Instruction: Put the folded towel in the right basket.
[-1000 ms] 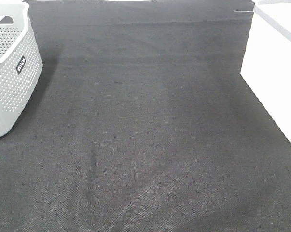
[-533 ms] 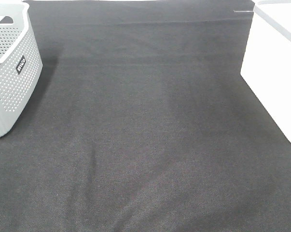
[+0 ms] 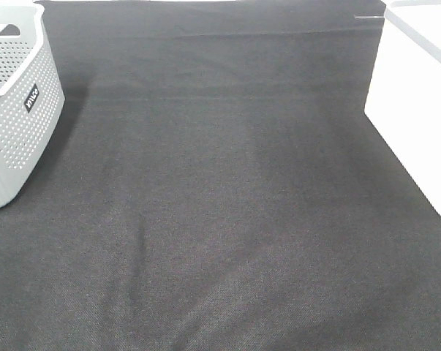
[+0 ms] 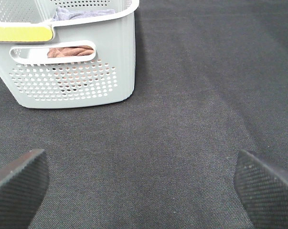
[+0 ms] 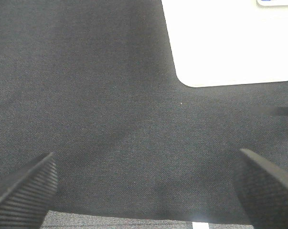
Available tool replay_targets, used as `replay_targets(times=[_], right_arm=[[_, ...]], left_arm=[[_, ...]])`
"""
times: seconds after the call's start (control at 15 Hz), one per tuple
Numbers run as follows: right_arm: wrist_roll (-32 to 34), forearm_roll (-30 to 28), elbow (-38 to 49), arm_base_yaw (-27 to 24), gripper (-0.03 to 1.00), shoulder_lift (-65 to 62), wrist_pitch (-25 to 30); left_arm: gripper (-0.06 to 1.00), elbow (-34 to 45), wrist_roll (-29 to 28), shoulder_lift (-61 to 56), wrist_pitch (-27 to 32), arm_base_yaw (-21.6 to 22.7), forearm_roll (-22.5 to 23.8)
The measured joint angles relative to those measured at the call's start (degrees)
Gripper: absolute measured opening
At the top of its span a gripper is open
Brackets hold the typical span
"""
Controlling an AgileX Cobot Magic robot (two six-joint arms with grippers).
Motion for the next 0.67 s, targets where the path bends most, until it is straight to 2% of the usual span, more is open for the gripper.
replay_targets(times=[0.67], right_arm=[[0.0,0.0,0.0,0.0,0.97,0.0,0.0]], left_arm=[[0.98,0.0,0.0,0.0,0.0,0.0,0.0]])
